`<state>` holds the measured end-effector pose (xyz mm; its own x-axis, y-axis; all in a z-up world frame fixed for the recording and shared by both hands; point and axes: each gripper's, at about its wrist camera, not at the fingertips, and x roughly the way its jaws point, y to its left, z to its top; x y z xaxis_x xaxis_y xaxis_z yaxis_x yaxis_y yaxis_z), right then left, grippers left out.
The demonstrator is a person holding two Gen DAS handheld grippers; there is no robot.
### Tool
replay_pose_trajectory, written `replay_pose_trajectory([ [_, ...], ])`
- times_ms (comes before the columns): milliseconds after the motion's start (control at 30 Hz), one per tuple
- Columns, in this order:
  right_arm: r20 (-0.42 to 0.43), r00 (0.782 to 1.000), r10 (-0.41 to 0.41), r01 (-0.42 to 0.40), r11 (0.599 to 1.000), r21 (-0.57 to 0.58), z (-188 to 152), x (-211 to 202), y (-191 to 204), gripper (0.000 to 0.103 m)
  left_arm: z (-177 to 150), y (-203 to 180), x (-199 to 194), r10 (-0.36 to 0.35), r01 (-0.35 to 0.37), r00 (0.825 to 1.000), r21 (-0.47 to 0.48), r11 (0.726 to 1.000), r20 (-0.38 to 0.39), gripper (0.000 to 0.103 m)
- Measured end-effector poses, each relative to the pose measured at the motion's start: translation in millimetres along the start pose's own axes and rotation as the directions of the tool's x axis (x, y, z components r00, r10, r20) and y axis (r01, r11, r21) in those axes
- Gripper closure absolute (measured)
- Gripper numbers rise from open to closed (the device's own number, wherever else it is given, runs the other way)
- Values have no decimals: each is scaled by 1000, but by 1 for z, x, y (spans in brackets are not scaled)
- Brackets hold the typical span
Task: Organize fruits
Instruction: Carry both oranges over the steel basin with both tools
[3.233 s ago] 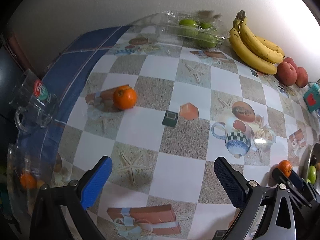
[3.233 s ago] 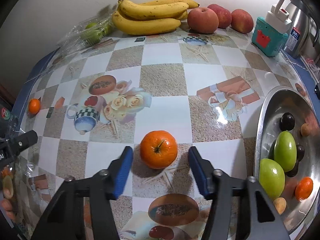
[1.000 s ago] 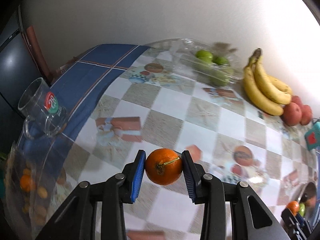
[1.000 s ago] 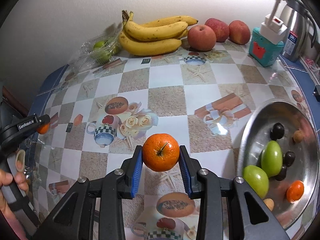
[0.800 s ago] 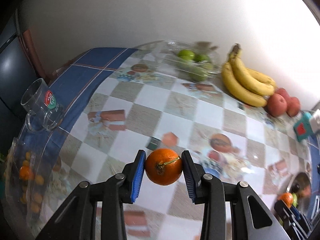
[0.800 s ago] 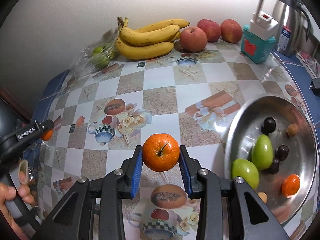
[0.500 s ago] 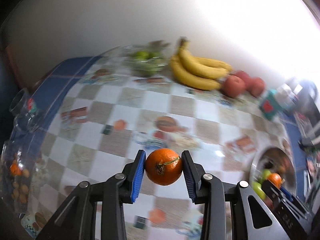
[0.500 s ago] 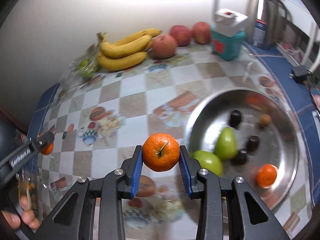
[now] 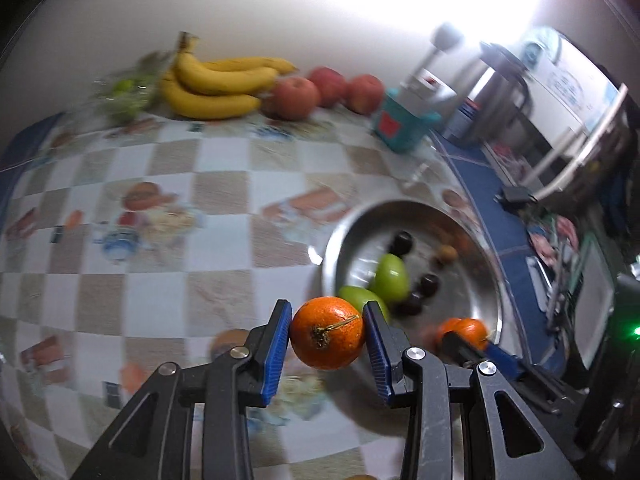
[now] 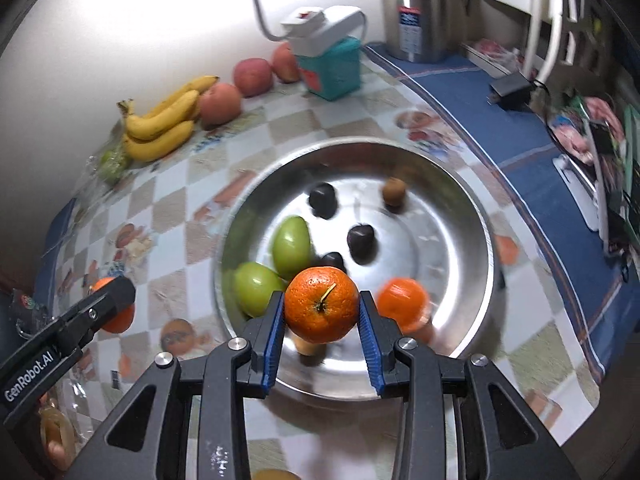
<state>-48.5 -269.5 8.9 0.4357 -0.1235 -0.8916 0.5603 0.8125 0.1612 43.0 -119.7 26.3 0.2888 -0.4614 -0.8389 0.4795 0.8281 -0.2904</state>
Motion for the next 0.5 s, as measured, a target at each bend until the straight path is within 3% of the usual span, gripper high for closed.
replay_pose_trajectory([
  [233, -63, 998, -5, 7, 999, 32, -10, 11, -23, 66, -7, -30, 37, -59, 63, 993, 37, 997, -102, 64],
  [500, -104, 995, 7, -3, 999, 34, -14, 20, -26, 66, -13, -39, 64, -32, 41, 985, 51, 998, -169, 64],
])
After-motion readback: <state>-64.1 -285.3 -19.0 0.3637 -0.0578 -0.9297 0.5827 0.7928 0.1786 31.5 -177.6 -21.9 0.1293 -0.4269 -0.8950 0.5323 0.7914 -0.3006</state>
